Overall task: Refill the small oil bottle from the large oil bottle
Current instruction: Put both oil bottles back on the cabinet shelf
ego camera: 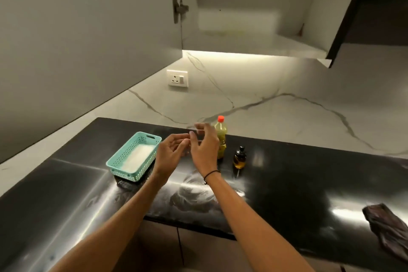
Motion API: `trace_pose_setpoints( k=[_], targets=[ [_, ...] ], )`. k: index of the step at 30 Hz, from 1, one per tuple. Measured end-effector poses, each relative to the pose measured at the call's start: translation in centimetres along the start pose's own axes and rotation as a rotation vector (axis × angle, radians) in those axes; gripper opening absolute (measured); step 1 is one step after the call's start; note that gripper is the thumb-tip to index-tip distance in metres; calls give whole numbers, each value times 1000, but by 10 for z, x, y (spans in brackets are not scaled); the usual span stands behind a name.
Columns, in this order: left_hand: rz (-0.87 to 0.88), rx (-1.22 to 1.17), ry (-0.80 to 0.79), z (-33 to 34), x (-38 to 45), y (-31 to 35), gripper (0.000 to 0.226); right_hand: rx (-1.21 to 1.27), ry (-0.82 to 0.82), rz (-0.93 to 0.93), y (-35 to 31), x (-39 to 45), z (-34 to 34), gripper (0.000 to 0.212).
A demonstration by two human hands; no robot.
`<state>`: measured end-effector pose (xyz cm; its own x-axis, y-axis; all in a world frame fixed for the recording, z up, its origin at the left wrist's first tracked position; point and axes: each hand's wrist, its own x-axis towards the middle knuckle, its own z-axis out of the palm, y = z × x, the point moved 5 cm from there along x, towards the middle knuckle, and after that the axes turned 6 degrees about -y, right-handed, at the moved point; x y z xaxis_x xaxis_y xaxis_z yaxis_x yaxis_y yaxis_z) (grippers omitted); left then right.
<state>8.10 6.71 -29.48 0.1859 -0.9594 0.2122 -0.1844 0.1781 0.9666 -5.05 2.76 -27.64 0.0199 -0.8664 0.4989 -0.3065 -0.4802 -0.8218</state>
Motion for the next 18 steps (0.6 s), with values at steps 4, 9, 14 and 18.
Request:
trace_pose_setpoints(
  k=[4,9,14,18],
  targets=[
    [-125,34,-46,40,46,-53,18,-22,4,235,97,12,-14,28],
    [-214,82,-54,79,96,-99,23,-66,-74,421,176,55,-18,42],
    [-251,101,-58,94,141,-122,24,-215,-220,513,231,109,-9,83],
    [-276,98,-44,94,165,-133,25,-250,-330,544,256,140,3,116]
  ],
)
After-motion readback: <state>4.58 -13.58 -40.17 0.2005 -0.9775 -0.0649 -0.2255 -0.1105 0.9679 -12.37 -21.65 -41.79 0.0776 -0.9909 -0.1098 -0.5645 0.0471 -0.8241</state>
